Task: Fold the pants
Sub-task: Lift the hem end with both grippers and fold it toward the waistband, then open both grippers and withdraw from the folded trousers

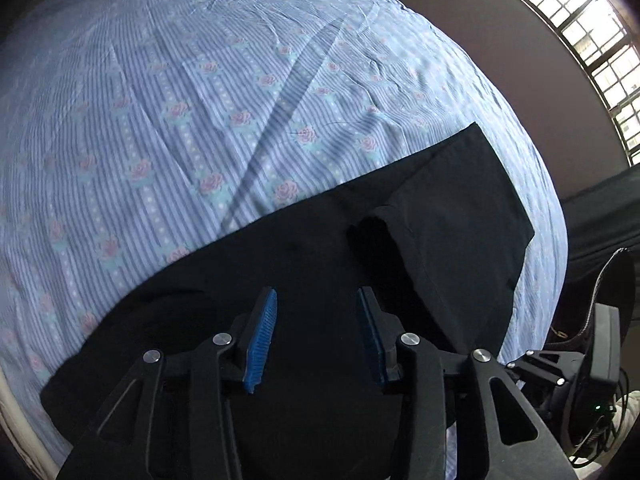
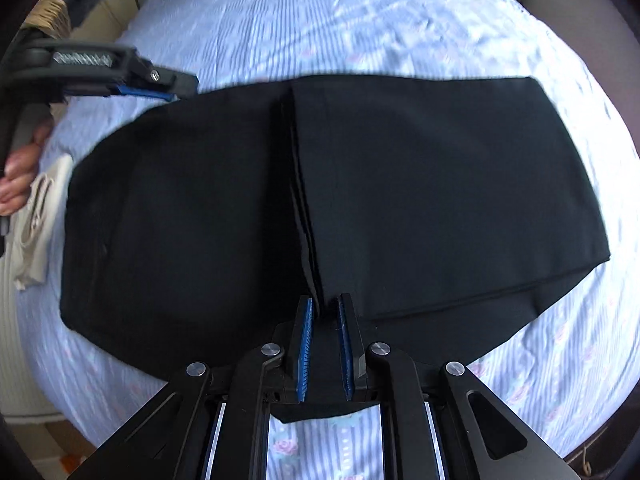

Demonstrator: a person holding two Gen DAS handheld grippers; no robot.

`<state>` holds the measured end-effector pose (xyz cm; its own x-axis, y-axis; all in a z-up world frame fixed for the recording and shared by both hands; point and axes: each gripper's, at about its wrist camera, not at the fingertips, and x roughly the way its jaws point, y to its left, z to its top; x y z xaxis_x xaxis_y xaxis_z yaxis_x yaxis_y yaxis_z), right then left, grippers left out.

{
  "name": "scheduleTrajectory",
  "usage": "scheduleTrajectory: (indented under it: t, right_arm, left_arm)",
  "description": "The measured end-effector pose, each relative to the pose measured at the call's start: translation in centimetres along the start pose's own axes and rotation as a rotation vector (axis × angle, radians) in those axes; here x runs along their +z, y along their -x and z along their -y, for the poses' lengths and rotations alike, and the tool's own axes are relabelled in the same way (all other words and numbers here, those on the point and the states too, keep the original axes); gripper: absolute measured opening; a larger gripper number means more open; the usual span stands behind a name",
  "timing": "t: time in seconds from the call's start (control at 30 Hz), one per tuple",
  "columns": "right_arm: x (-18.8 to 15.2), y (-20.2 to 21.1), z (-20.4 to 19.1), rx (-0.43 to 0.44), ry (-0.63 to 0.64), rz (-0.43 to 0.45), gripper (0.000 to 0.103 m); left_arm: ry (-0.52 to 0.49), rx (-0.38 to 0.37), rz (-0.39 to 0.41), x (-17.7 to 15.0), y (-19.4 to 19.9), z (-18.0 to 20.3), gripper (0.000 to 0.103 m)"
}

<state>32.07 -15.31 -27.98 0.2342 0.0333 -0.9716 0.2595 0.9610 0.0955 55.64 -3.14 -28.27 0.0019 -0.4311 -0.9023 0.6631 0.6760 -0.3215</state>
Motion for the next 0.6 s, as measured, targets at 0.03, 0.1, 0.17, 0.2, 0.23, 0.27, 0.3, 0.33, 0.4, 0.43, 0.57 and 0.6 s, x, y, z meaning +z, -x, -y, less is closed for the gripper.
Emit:
scheduleTrajectory:
  t: [0.03, 0.1, 0.17, 0.2, 0.23, 0.27, 0.3, 0.33, 0.4, 0.43, 0.57, 0.6]
  right_arm:
    - [-0.3, -0.4, 0.0, 0.022, 0.001, -0.012, 0.015]
    - [-0.9, -1.0, -0.2, 0.082, -0.001, -0.062, 0.017]
    - [-1.7, -0.9, -0.9, 0.117, 0.029, -0.092, 0.026]
    - [-2.0, -0.5, -1.1, 0.124, 0.047, -0.091, 0.027]
    - [-2.4, -0.1, -1.2, 0.128, 0.057, -0.086, 0.027]
    - [-2.5, 0.4, -0.9, 0.134, 0.046, -0.079, 0.027]
    - [-2.8, 0.8, -0.1, 0.137, 0.013, -0.072, 0.027]
    - [-2.8, 1.0, 0.9, 0.137, -0.027, -0.066, 0.027]
    - [-2.1, 1.3, 3.4, 0.122, -0.103, -0.047, 0.027]
    - [-1.9, 1.3, 4.5, 0.106, -0.129, -0.037, 0.027]
    - [-0.3, 0.1, 7.4, 0.071, -0.166, -0.039, 0.027]
    - [0.2, -0.2, 7.8, 0.067, -0.166, -0.042, 0.027]
  left_arm:
    - [0.026, -0.037, -0.004, -0.2, -0.5, 0.1, 0.045]
    - [0.078, -0.087, -0.015, -0.3, -1.3, 0.7, 0.045]
    - [0.127, -0.117, -0.016, -0.1, -2.6, 1.2, 0.045]
    - [0.146, -0.132, -0.015, 0.1, -3.2, 1.5, 0.045]
    - [0.156, -0.152, -0.014, 0.4, -3.7, 1.9, 0.045]
    - [0.167, -0.172, -0.014, 0.8, -4.4, 2.3, 0.045]
    - [0.175, -0.177, -0.018, 1.1, -5.0, 2.5, 0.045]
    - [0.187, -0.171, -0.025, 1.7, -5.8, 2.8, 0.045]
    - [0.216, -0.155, -0.034, 2.3, -7.2, 2.9, 0.045]
    - [0.243, -0.146, -0.041, 2.7, -8.0, 2.8, 0.045]
    - [0.323, -0.131, -0.024, 3.7, -9.1, 2.5, 0.020]
    - [0.310, -0.134, -0.020, 4.0, -9.1, 2.7, 0.018]
